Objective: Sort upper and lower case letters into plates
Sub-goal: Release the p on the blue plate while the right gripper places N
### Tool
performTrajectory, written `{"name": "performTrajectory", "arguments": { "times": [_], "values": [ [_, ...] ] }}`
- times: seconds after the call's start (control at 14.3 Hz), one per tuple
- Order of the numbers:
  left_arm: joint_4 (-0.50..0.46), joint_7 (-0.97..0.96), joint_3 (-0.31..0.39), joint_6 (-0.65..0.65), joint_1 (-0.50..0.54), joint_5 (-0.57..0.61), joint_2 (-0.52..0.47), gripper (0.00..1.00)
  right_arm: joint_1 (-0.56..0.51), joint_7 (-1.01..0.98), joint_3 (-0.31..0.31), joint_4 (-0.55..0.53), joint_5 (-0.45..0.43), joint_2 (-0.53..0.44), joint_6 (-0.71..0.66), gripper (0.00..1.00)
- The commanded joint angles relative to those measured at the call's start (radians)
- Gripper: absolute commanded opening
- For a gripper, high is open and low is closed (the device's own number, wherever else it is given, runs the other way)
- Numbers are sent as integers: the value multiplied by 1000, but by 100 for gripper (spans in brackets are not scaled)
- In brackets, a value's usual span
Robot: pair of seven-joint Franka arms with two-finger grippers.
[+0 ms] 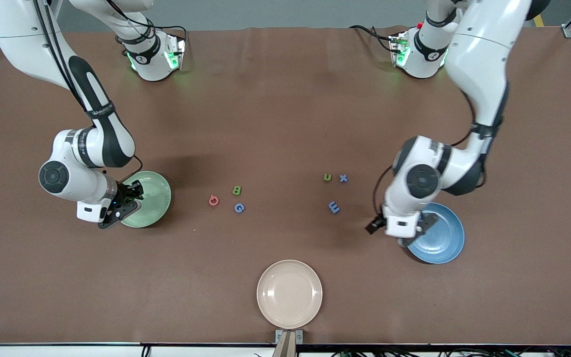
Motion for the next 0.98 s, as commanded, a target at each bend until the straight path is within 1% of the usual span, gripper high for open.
{"name": "performTrajectory", "arguments": {
  "times": [0.0,0.07,0.14,0.21,0.28,0.35,0.42,0.49,0.56,0.63,0.77,0.91],
  "values": [
    [58,-78,8,-11,-77,-7,63,100,-15,4,22,-39,-1,-8,0,2],
    [58,-103,8,-4,-82,-5,76,99,-13,4,24,-48,3,-8,0,3],
    [58,-126,8,-3,-102,-1,95,97,-13,7,24,-50,4,-8,-1,19],
    [59,-129,9,0,-129,1,110,91,-13,9,24,-52,4,-8,-7,30],
    [64,-132,9,17,-151,0,128,83,-13,15,25,-52,5,-8,-21,71],
    [62,-132,9,34,-153,-4,130,76,-15,16,25,-50,5,-9,-29,98],
    [62,-133,9,38,-153,-7,132,73,-15,16,27,-44,5,-14,-41,100],
    [62,-137,9,39,-153,-8,135,70,-12,21,28,-38,8,-17,-53,100],
    [64,-147,9,40,-154,-8,144,66,-3,50,30,-27,29,-20,-58,100],
    [64,-153,9,45,-154,-7,147,57,26,114,30,-10,46,-20,-64,100],
    [62,-153,9,55,-154,-8,147,28,103,305,28,34,46,-15,-76,100],
    [62,-152,9,57,-153,-7,149,11,158,430,28,72,46,-9,-79,100]
  ]
}}
